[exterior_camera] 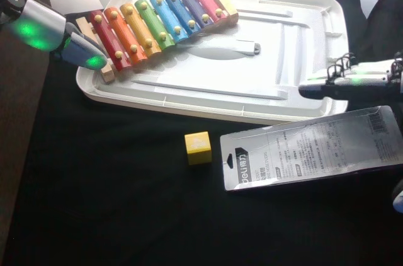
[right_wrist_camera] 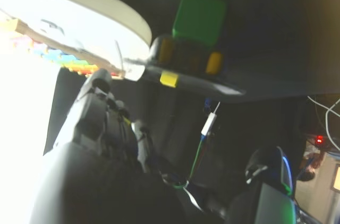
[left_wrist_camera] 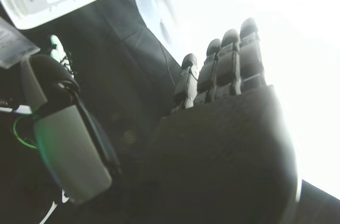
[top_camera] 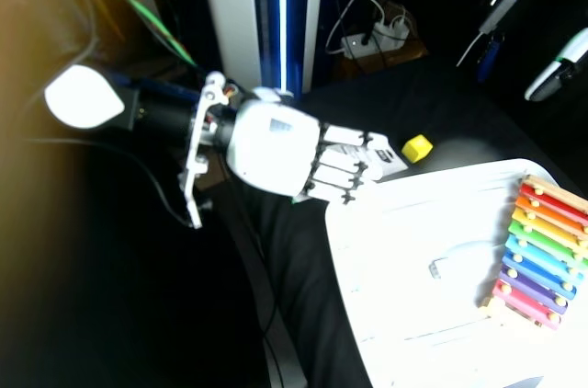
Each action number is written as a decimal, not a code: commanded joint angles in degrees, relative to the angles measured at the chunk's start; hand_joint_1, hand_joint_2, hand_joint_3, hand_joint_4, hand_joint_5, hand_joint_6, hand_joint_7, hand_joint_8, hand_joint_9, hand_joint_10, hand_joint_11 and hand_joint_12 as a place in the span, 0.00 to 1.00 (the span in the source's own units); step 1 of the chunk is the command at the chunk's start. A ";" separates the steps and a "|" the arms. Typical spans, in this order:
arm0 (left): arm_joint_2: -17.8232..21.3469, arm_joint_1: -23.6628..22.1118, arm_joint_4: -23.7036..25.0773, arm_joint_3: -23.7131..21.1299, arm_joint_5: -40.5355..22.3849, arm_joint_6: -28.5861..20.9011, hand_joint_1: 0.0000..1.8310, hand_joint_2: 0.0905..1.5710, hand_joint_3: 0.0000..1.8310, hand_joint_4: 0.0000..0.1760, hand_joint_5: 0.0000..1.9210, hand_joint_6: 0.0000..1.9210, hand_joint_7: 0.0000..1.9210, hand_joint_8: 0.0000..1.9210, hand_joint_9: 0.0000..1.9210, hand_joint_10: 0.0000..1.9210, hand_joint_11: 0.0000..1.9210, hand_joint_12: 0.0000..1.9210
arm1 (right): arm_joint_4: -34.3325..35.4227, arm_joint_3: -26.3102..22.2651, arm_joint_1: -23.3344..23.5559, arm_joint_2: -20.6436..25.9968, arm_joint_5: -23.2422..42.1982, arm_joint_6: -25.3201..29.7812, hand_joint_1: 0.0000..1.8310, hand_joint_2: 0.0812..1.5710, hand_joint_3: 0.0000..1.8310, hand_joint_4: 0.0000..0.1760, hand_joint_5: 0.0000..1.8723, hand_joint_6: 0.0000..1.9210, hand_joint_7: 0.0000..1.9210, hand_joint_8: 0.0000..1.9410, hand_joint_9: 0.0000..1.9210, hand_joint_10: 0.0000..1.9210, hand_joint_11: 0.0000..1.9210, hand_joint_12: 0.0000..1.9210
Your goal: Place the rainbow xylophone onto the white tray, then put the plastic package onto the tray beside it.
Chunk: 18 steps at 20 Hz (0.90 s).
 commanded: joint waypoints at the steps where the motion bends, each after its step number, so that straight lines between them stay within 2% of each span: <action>1: 0.10 -0.57 -1.36 -0.08 -5.35 0.45 0.41 0.41 0.00 0.52 0.00 0.00 0.00 0.00 0.01 0.00 0.01 0.01 | 3.25 0.20 0.10 -0.09 4.12 0.44 0.36 0.39 0.00 0.62 0.00 0.00 0.00 0.00 0.01 0.00 0.10 0.05; 2: 0.10 -0.57 -1.36 -0.11 -5.27 0.49 0.42 0.41 0.00 0.69 0.00 0.00 0.00 0.00 0.01 0.00 0.01 0.01 | 3.23 0.31 0.00 -0.18 3.97 0.48 0.37 0.40 0.00 0.75 0.00 0.00 0.00 0.00 0.00 0.00 0.07 0.04; 3: 0.09 -0.51 -1.36 -0.18 -5.15 0.52 0.41 0.42 0.00 0.68 0.00 0.00 0.00 0.00 0.01 0.00 0.02 0.01 | 3.07 0.45 -0.08 -0.32 3.71 0.54 0.38 0.40 0.00 0.77 0.00 0.00 0.00 0.00 0.00 0.00 0.07 0.04; 4: 0.09 -0.38 -1.36 -0.28 -5.05 0.56 0.40 0.43 0.00 0.63 0.00 0.00 0.00 0.00 0.01 0.00 0.02 0.01 | 2.88 0.53 -0.22 -0.44 3.42 0.66 0.37 0.39 0.00 0.92 0.00 0.00 0.00 0.00 0.01 0.00 0.07 0.04; 5: 0.09 -0.30 -1.36 -0.31 -5.03 0.59 0.40 0.43 0.00 0.63 0.00 0.00 0.00 0.00 0.01 0.00 0.02 0.01 | 2.81 0.57 -0.36 -0.52 3.28 0.70 0.37 0.39 0.00 0.92 0.00 0.00 0.00 0.00 0.01 0.00 0.07 0.04; 6: 0.05 -0.21 -1.36 -0.32 -5.02 0.62 0.41 0.44 0.01 0.54 0.00 0.00 0.00 0.00 0.01 0.00 0.03 0.02 | 2.80 0.61 -0.57 -0.70 3.17 0.73 0.37 0.39 0.00 0.95 0.00 0.00 0.01 0.00 0.02 0.01 0.08 0.05; 7: 0.04 -0.18 -1.36 -0.35 -5.01 0.65 0.41 0.44 0.01 0.52 0.00 0.00 0.00 0.00 0.01 0.00 0.03 0.02 | 2.78 0.62 -0.72 -0.81 3.11 0.73 0.37 0.39 0.00 0.99 0.00 0.00 0.00 0.00 0.02 0.00 0.09 0.06; 8: 0.04 -0.12 -1.36 -0.38 -4.99 0.69 0.41 0.44 0.01 0.58 0.00 0.00 0.00 0.00 0.01 0.00 0.04 0.02 | 2.71 0.63 -0.86 -0.92 3.04 0.73 0.37 0.40 0.00 1.00 0.00 0.00 0.00 0.00 0.01 0.00 0.08 0.06; 9: 0.04 -0.06 -1.36 -0.39 -4.97 0.69 0.41 0.44 0.01 0.58 0.00 0.00 0.00 0.00 0.01 0.00 0.04 0.02 | 2.67 0.67 -1.04 -1.03 2.97 0.73 0.37 0.40 0.00 1.00 0.00 0.00 0.00 0.00 0.01 0.00 0.08 0.06; 10: 0.04 -0.01 -1.37 -0.39 -4.97 0.69 0.39 0.45 0.01 0.71 0.00 0.00 0.00 0.00 0.00 0.00 0.03 0.01 | 2.66 0.72 -1.22 -1.16 2.91 0.73 0.38 0.39 0.00 1.00 0.00 0.00 0.00 0.00 0.01 0.00 0.06 0.05; 14: 0.04 0.18 -1.39 -0.44 -4.91 0.69 0.39 0.45 0.01 0.77 0.00 0.00 0.00 0.00 0.01 0.00 0.03 0.02 | 2.66 0.98 -1.44 -1.71 2.72 0.73 0.36 0.39 0.00 1.00 0.00 0.00 0.00 0.00 0.01 0.00 0.05 0.05; 16: 0.01 0.37 -1.47 -0.46 -4.91 0.70 0.41 0.45 0.00 0.97 0.00 0.00 0.00 0.00 0.01 0.00 0.01 0.01 | 2.67 1.40 -1.44 -2.05 2.71 0.73 0.38 0.39 0.00 1.00 0.00 0.00 0.00 0.00 0.01 0.00 0.06 0.06; 18: 0.00 0.44 -1.53 -0.46 -4.91 0.70 0.41 0.44 0.00 1.00 0.00 0.00 0.00 0.00 0.01 0.00 0.01 0.01 | 2.64 1.83 -1.44 -2.50 2.71 0.73 0.41 0.40 0.00 1.00 0.00 0.00 0.01 0.00 0.02 0.00 0.07 0.06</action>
